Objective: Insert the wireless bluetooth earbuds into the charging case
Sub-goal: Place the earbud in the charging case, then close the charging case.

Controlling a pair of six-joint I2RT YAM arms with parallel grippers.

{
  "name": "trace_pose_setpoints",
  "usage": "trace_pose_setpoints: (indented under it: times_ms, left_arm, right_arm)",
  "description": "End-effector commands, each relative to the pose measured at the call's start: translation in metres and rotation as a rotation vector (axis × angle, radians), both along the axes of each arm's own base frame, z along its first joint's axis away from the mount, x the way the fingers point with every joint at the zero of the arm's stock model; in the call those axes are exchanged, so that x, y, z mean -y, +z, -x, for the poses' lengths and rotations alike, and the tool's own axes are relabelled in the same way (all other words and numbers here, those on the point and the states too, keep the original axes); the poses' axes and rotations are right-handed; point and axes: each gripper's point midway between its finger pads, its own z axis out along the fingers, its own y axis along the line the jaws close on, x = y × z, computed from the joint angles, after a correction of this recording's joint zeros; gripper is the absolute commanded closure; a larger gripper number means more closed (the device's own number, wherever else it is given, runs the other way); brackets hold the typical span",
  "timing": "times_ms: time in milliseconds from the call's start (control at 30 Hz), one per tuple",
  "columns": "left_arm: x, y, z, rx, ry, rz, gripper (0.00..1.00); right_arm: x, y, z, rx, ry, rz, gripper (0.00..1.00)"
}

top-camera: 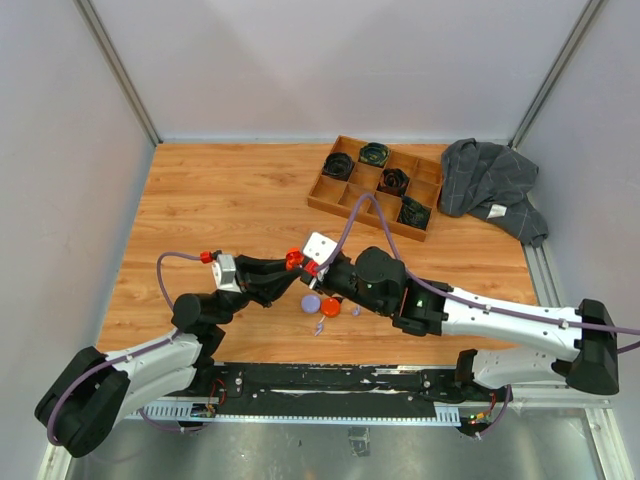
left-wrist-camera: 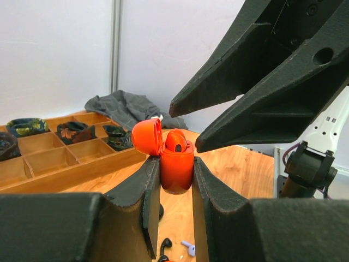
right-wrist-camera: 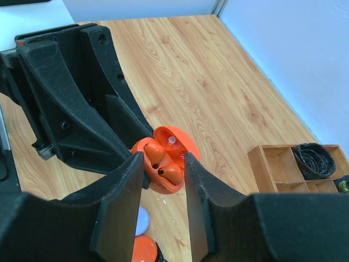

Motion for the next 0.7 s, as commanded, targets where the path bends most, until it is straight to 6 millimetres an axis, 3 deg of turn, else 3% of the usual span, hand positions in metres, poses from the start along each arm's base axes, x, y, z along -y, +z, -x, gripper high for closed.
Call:
trace_pose_setpoints:
  times_ms: [0, 167, 467, 667]
  left_arm:
    - [0.0, 0.016, 0.002, 0.069, 0.003, 0.014, 1.0]
    - [0.005, 0.008, 0.008, 0.079, -0.035, -0.02, 1.0]
    - [0.018, 0.007, 0.021, 0.13, -0.14, -0.08, 1.0]
    - [0.026, 0.012, 0.025, 0.162, -0.199, -0.104, 1.0]
  right_arm:
    - [0.002, 0.003, 0.014, 0.002, 0.055, 0.012, 0.61]
    - [0.01, 0.005, 0.02, -0.022, 0.133, 0.04, 0.49]
    - [0.043, -0.002, 0.025, -0.125, 0.319, 0.08, 0.22]
    - [0.045, -0.003, 0.03, -0.151, 0.427, 0.083, 0.09]
